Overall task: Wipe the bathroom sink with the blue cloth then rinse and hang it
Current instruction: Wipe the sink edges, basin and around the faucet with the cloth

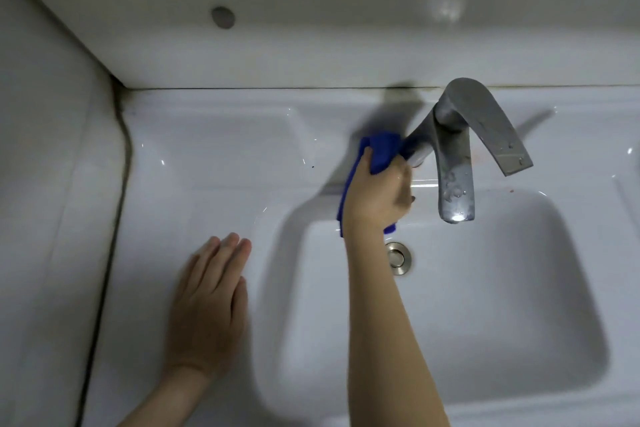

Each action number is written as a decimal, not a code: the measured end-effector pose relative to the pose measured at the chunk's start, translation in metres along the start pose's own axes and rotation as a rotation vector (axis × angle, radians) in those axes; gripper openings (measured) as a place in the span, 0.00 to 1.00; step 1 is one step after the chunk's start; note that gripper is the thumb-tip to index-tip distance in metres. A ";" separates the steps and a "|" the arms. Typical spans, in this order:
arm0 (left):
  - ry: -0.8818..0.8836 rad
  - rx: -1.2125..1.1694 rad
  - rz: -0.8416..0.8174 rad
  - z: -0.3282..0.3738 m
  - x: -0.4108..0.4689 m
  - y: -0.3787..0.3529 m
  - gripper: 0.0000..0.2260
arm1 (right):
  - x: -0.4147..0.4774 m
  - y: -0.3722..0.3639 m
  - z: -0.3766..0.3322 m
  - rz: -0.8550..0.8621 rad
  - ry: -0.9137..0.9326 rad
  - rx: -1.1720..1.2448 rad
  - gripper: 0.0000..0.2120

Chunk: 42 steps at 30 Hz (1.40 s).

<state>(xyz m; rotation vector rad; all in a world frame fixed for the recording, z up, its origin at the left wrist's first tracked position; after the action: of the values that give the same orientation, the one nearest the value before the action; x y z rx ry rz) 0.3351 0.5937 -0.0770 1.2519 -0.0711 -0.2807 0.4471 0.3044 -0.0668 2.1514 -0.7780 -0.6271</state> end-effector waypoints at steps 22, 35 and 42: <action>0.005 0.067 -0.012 -0.001 0.000 -0.003 0.22 | -0.115 -0.070 -0.053 -0.364 0.488 0.169 0.14; 0.029 0.034 -0.048 -0.003 0.002 -0.004 0.22 | -0.068 -0.015 0.032 -0.460 0.325 -0.086 0.12; 0.050 0.026 -0.086 -0.005 0.002 -0.007 0.22 | -0.097 -0.046 -0.093 -0.371 0.738 0.038 0.14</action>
<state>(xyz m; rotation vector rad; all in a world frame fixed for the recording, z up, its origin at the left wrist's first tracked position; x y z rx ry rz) 0.3364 0.5956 -0.0851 1.2886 0.0223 -0.3240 0.4547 0.4412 -0.0291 2.3334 0.0076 0.0379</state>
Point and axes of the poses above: each hand's wrist, its own x-axis towards the middle knuckle, its own y-axis out of the back of the hand, z = x × y, the point moved 10 cm from there along x, towards the middle knuckle, and after that the axes turned 14 degrees about -z, right-handed, at the moved point
